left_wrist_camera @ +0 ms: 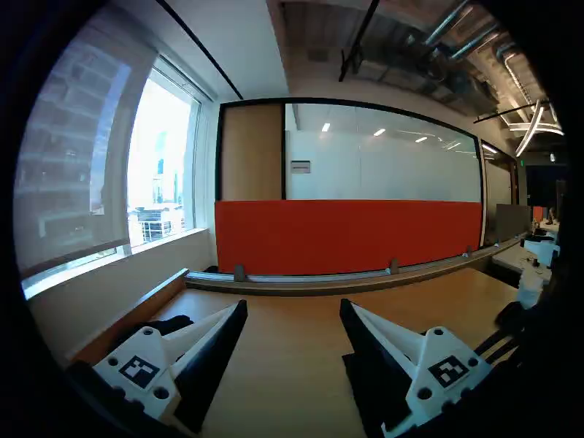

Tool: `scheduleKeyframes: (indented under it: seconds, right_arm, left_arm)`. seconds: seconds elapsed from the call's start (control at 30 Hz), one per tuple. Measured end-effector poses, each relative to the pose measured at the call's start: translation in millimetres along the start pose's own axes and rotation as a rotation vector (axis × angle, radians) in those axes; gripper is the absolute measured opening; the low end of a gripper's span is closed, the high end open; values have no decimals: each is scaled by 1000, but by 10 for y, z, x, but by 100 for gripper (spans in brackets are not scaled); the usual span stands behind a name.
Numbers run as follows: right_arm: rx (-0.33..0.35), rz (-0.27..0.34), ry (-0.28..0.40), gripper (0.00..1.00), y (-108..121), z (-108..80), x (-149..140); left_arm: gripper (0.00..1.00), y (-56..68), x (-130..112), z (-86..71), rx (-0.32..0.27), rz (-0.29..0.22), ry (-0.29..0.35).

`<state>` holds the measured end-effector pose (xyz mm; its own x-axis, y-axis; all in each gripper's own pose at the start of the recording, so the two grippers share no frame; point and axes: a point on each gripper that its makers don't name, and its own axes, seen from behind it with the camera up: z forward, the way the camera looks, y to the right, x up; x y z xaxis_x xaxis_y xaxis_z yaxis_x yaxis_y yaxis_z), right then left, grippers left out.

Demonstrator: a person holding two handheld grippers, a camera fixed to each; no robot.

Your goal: Fold towel

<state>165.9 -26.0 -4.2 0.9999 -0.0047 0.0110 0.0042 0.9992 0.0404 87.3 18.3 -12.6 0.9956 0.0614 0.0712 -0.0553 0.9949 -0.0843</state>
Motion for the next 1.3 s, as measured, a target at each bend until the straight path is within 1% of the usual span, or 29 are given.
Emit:
scheduleKeyframes:
  seconds: [0.17, 0.3, 0.47, 0.6, 0.7, 0.8, 1.0, 1.17, 1.3]
  right_arm:
    - [50, -26, -30, 100, -117, 2, 62]
    - [109, -45, -74, 100, -241, -7, 48]
    - [187, -83, -140, 100, -395, -24, -51]
    - [255, -121, -189, 100, -532, -63, -99]
    - [284, -140, -203, 100, -593, -64, -95]
    - [300, -155, -218, 100, -624, -63, -133]
    - [330, -161, -259, 100, -695, -97, -283]
    - [351, -161, -305, 100, -767, -156, -525]
    - [365, -171, -337, 100, -814, -208, -755]
  left_arm:
    - [94, 96, 15, 0, -53, 20, -42]
    - [94, 192, 4, 3, -98, 42, -80]
    - [94, 380, -34, -3, -180, 69, -125]
    - [94, 537, -56, -23, -248, 102, -154]
    - [94, 617, -78, -30, -279, 118, -169]
    - [94, 660, -122, -31, -297, 126, -186]
    - [94, 707, -243, -55, -319, 142, -215]
    - [94, 745, -474, -92, -338, 166, -263]
    - [94, 803, -693, -132, -359, 180, -301]
